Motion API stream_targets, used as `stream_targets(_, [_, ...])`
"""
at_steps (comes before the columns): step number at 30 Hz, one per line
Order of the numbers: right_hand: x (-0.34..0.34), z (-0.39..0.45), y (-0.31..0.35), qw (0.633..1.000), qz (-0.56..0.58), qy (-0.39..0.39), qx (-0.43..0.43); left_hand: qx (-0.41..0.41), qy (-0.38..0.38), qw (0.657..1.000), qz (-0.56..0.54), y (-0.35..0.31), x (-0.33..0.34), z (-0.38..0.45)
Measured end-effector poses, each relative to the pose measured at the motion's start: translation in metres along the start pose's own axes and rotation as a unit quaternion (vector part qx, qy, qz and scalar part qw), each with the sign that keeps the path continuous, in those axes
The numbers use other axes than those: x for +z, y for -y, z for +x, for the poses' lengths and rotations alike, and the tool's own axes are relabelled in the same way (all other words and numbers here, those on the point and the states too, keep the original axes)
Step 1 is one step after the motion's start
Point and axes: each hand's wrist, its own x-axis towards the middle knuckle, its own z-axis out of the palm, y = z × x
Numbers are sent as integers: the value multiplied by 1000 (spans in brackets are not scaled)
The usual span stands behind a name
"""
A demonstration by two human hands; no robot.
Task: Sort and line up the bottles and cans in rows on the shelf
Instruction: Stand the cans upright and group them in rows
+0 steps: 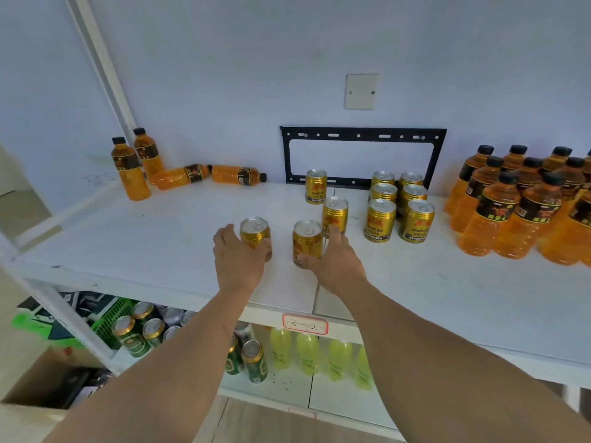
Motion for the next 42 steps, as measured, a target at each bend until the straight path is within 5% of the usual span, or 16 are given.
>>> stream_targets(11, [59,36,28,974,129,-105,153,-35,192,968,-157,39,25,52])
stream_targets(26, [13,9,-1,886,354,-246,172,-11,275,926,-258,16,30,17])
stream_targets(35, [-54,-5,-57,915,265,-257,161,51,334,897,-285,-52,60,-40])
stream_targets(42, [-92,6,-121,932,251,-209,156,61,321,911,-252,-94,95,-71])
